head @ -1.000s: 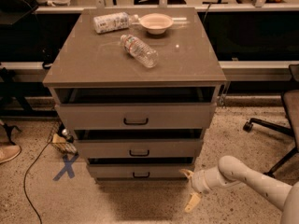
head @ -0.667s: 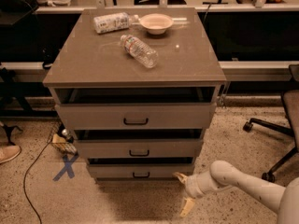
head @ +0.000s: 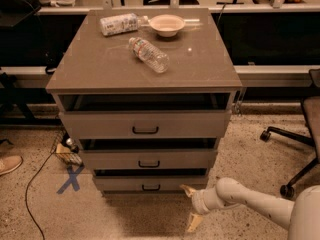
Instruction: Open bottom drawer
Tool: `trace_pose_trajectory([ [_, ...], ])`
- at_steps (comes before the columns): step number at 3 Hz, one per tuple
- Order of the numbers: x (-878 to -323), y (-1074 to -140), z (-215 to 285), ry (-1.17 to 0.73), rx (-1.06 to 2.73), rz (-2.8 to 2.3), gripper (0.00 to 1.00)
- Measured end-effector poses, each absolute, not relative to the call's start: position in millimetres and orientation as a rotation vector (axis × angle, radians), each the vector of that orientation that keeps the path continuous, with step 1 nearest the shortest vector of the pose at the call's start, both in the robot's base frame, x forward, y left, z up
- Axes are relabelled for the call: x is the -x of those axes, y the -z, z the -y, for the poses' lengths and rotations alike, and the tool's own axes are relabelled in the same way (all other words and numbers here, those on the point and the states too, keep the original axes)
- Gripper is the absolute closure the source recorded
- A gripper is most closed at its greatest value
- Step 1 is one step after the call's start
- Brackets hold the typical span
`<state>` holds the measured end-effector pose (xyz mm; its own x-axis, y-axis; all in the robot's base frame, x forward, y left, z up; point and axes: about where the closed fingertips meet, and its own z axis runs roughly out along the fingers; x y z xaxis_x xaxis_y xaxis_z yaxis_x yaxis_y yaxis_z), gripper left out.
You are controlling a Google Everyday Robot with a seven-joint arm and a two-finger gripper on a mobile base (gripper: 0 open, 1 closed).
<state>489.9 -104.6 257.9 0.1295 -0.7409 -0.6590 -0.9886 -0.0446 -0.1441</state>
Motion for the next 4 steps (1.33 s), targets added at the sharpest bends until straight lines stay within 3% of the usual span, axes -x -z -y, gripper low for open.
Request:
trace_pose_trajectory([
  [2,-491.4,-249.0,97.9,-0.509,1.857,-1.652,0.0],
  [4,-533.4,-212.2,78.8,-0.366,1.905,-1.574,0.0],
])
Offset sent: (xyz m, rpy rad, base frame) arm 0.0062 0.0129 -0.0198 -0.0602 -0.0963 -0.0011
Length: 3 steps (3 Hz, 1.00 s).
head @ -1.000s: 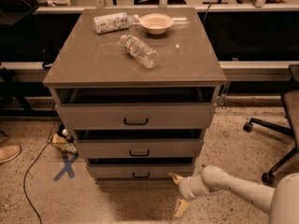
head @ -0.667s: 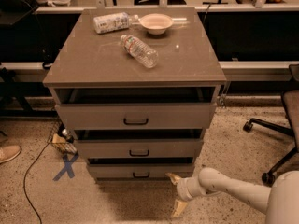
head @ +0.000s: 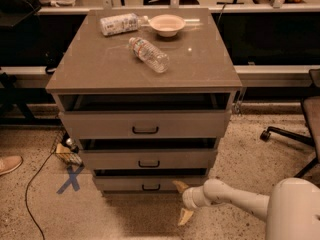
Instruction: Open bottom drawer
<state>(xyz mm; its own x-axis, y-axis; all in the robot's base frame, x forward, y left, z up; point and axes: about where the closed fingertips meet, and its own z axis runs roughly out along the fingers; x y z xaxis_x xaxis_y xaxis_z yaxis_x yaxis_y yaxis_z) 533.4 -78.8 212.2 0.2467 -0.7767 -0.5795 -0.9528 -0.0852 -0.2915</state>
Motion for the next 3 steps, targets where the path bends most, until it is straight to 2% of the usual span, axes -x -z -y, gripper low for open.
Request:
trace_pose_trajectory([
  [3,-602.5,-195.5,81.4,-0.175,1.815,-1.616,0.0],
])
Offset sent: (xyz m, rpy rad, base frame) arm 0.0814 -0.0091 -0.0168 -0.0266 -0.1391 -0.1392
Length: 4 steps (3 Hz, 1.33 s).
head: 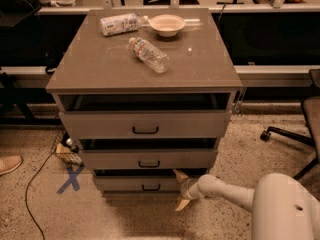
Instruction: Open bottom drawer
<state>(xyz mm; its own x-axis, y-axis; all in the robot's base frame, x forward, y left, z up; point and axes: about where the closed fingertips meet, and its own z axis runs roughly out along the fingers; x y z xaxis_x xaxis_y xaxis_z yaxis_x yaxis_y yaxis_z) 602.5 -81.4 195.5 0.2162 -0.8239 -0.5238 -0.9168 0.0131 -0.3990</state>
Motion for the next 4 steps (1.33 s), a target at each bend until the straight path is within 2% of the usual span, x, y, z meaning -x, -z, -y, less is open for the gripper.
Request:
trace_pose_trajectory([
  [1,-615.5,-182.9,79.2,-0.126,1.823,-1.658,0.0],
  [2,-615.2,-169.9,73.2,-0.126,1.848,-1.68,0.16],
  [4,-582.6,-172.1,90.9,-0.145,1.847,-1.742,0.64],
])
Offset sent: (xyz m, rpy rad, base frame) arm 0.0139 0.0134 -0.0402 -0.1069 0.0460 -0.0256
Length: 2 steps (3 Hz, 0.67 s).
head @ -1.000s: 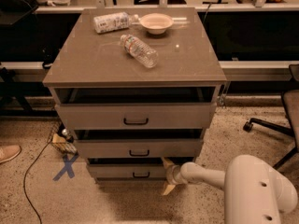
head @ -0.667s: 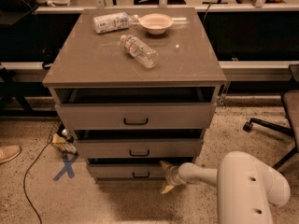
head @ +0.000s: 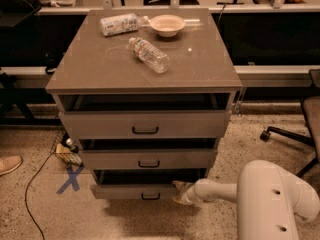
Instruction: Open bottom drawer
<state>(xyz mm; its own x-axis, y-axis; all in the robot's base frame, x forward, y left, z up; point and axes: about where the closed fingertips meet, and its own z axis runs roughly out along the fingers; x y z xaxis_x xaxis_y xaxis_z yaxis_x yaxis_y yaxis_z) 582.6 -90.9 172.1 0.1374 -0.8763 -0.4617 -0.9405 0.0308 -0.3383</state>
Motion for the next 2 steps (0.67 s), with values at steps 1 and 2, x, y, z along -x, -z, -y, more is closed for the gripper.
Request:
trace_pose_trajectory([
  [1,-582.6,-179.7,91.0,-0.145,1.847,-1.742,0.95],
  [2,-582.6,-183.2,91.0,-0.145,1.847,-1.742,1.0],
])
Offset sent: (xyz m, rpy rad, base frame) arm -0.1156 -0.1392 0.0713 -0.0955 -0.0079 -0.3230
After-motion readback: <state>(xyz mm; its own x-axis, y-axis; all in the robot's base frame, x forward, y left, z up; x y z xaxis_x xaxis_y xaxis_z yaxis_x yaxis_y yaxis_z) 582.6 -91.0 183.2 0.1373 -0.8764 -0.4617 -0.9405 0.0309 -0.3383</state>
